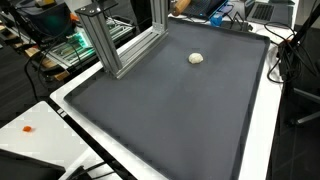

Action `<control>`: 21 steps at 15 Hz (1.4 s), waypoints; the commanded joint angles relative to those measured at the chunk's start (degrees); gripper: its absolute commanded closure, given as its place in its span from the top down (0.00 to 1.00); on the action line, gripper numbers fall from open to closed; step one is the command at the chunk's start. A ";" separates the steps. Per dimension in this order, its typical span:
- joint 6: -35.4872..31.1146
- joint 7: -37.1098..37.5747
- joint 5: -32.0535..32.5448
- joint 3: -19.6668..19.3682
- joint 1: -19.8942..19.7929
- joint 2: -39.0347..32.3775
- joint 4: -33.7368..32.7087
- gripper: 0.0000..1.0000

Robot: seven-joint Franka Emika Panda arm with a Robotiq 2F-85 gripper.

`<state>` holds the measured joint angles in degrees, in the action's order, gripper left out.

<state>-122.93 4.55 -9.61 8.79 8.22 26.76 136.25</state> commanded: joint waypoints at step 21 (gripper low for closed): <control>-16.34 8.18 2.15 0.39 -0.88 -23.54 -7.69 0.23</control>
<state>-138.52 8.31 -9.25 9.33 8.00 6.79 131.60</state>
